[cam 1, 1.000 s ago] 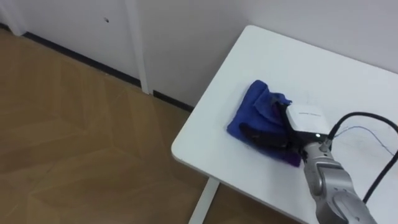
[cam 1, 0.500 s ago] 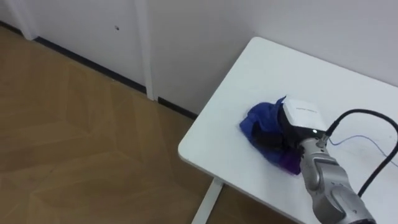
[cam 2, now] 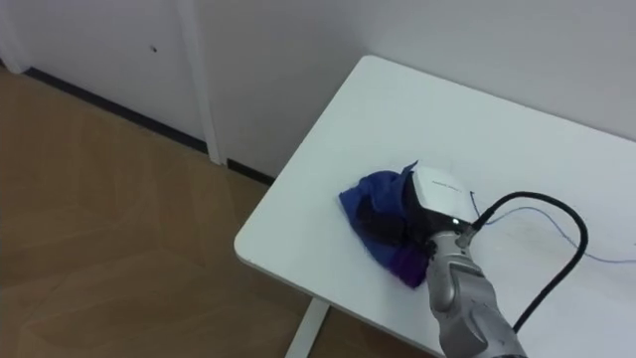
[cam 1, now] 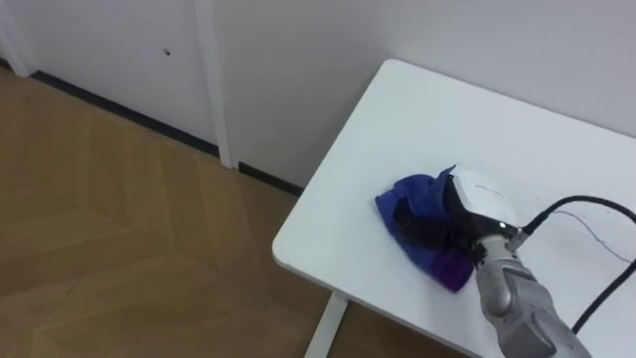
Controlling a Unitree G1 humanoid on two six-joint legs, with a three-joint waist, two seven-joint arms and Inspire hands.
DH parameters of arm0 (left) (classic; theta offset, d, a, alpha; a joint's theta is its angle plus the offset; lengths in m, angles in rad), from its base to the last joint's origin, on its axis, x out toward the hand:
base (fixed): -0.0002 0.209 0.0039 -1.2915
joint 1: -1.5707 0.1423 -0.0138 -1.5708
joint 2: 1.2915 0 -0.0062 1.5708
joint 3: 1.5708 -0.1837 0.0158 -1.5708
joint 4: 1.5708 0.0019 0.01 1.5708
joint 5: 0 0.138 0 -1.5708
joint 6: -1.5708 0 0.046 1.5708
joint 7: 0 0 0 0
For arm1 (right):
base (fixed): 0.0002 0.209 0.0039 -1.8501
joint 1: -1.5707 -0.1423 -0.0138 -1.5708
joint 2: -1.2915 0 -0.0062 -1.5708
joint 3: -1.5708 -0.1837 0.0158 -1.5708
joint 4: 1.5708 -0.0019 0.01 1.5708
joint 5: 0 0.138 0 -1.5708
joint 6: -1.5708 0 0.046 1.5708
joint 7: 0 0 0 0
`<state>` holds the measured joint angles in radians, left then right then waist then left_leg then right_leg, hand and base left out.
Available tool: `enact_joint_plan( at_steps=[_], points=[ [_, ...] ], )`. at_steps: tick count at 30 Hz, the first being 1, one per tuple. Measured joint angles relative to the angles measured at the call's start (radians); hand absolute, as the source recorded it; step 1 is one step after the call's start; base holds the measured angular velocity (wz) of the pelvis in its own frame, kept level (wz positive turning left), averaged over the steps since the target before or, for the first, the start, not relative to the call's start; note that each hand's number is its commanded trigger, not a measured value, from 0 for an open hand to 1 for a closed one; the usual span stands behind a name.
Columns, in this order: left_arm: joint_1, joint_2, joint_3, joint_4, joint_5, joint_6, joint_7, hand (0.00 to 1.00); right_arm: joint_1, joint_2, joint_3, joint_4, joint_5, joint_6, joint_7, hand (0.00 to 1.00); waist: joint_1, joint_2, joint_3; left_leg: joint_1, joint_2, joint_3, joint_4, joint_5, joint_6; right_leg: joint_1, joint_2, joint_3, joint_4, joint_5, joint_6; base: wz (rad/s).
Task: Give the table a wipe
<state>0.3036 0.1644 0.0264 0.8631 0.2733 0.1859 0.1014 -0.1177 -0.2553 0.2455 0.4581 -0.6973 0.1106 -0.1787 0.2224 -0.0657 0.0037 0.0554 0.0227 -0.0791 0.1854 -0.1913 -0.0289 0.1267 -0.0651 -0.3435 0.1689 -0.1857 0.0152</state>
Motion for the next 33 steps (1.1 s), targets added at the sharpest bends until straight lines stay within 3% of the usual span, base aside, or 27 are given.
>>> enact_joint_plan(
  at_steps=[4, 6, 9, 11, 14, 17, 24, 26, 31, 33],
  points=[
    [0.0, 0.003, 0.035, -0.002, -0.002, -0.001, 0.003, 0.0, -0.025, -0.001, -0.076, 0.095, 0.153, -0.086, -0.033, 1.0, -0.02, 0.014, 0.0017, -0.03, -0.002, -0.004, 0.018, 0.0, 0.001, -0.018, -0.004, -0.014, 0.003, 0.0, 0.0, 0.09],
    [0.009, 0.008, 0.059, -0.003, -0.006, -0.004, -0.001, 0.0, -0.074, -0.014, -0.131, 0.171, 0.212, -0.103, -0.059, 1.0, -0.035, 0.014, 0.0002, -0.054, -0.004, -0.012, 0.022, 0.004, 0.003, -0.034, -0.004, -0.017, 0.003, 0.001, 0.001, 0.16],
    [0.023, 0.019, 0.092, -0.032, -0.002, -0.009, -0.013, 0.0, -0.184, -0.103, -0.241, 0.397, 0.317, -0.112, -0.093, 1.0, -0.05, 0.009, -0.0029, -0.083, -0.01, -0.02, 0.027, 0.012, 0.006, -0.065, -0.009, -0.021, 0.006, 0.003, 0.003, 0.11],
    [0.023, 0.042, 0.093, -0.031, 0.005, -0.02, -0.033, 0.0, -0.247, -0.218, -0.319, 0.57, 0.383, -0.106, -0.103, 1.0, -0.058, 0.005, -0.0054, -0.121, -0.015, -0.031, 0.047, 0.012, 0.007, -0.087, -0.01, -0.035, 0.003, 0.01, 0.006, 0.12],
    [0.041, 0.072, 0.099, -0.031, 0.003, -0.023, -0.052, 0.0, -0.246, -0.292, -0.368, 0.661, 0.454, -0.099, -0.131, 1.0, -0.083, 0.003, -0.005, -0.137, -0.015, -0.029, 0.048, 0.012, 0.007, -0.101, -0.011, -0.039, 0.003, 0.011, 0.006, 0.05],
    [0.053, 0.073, 0.109, -0.032, -0.003, -0.022, -0.077, 0.0, -0.23, -0.323, -0.371, 0.679, 0.523, -0.099, -0.13, 1.0, -0.105, 0.003, -0.0052, -0.133, -0.013, -0.008, 0.044, 0.012, 0.007, -0.107, -0.011, -0.022, 0.001, 0.011, 0.006, -0.18],
    [0.054, 0.082, 0.115, -0.072, 0.001, -0.037, -0.076, 0.0, -0.134, -0.328, -0.395, 0.709, 0.55, -0.1, -0.126, 1.0, -0.149, -0.024, -0.0112, -0.091, -0.012, 0.001, 0.023, 0.012, 0.007, -0.076, -0.011, -0.018, -0.002, 0.011, 0.006, 0.01],
    [0.055, 0.084, 0.116, -0.072, 0.001, -0.042, -0.076, 0.0, -0.082, -0.325, -0.418, 0.707, 0.523, -0.1, -0.125, 1.0, -0.164, -0.035, -0.0078, -0.072, -0.011, 0.006, 0.018, 0.012, 0.008, -0.056, -0.012, -0.017, -0.002, 0.011, 0.006, 0.05],
    [0.061, 0.086, 0.113, -0.073, 0.0, -0.044, -0.076, 0.0, 0.006, -0.315, -0.424, 0.669, 0.477, -0.096, -0.129, 1.0, -0.162, -0.044, -0.0081, -0.064, -0.009, 0.014, 0.022, 0.01, 0.01, -0.046, -0.012, -0.022, -0.001, 0.011, 0.007, -0.06],
    [0.058, 0.087, 0.097, -0.077, -0.002, -0.044, -0.076, 0.0, 0.014, -0.301, -0.402, 0.617, 0.438, -0.078, -0.141, 1.0, -0.156, -0.037, -0.0065, -0.065, -0.005, 0.024, 0.022, 0.006, 0.009, -0.046, -0.009, -0.012, 0.0, 0.011, 0.006, -0.17]
  ],
)
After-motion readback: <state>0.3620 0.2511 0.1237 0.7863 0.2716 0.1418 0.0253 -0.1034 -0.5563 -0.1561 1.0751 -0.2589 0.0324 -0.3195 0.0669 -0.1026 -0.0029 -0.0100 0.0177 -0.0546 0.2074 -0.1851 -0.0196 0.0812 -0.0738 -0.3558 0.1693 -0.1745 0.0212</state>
